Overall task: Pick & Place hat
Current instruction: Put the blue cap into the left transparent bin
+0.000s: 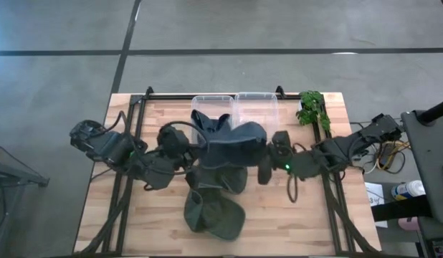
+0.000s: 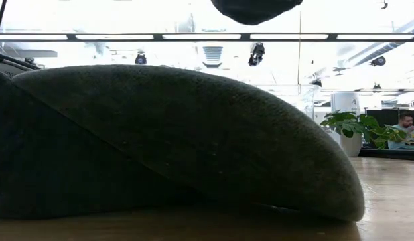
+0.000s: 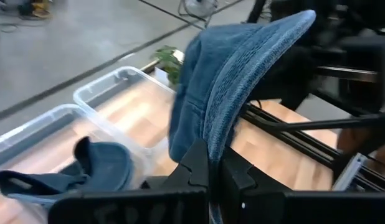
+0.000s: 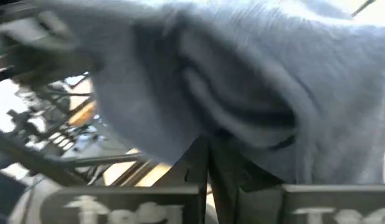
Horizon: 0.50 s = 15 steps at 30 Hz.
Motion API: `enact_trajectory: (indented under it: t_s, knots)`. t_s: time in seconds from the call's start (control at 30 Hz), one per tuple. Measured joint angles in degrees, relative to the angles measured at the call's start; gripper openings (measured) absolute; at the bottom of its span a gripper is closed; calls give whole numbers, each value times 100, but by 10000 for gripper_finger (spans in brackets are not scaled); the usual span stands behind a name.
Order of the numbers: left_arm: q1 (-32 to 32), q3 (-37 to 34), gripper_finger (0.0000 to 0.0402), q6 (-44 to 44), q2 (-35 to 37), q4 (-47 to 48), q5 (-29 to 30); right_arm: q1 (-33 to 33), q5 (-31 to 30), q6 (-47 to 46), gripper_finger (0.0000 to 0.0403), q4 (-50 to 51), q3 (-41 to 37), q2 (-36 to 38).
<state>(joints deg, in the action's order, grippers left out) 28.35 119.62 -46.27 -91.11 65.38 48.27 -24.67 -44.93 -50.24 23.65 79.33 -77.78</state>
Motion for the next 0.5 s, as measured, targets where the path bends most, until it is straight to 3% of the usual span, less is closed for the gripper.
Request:
enact_trajectory:
  t_s: [0.37, 0.5]
  knots:
    - [-21, -78, 5, 162, 13, -706, -468, 872, 253, 519, 8, -222, -15, -140]
    - [-30, -57, 9, 165, 15, -884, -380, 920, -282, 614, 8, -22, -13, -254]
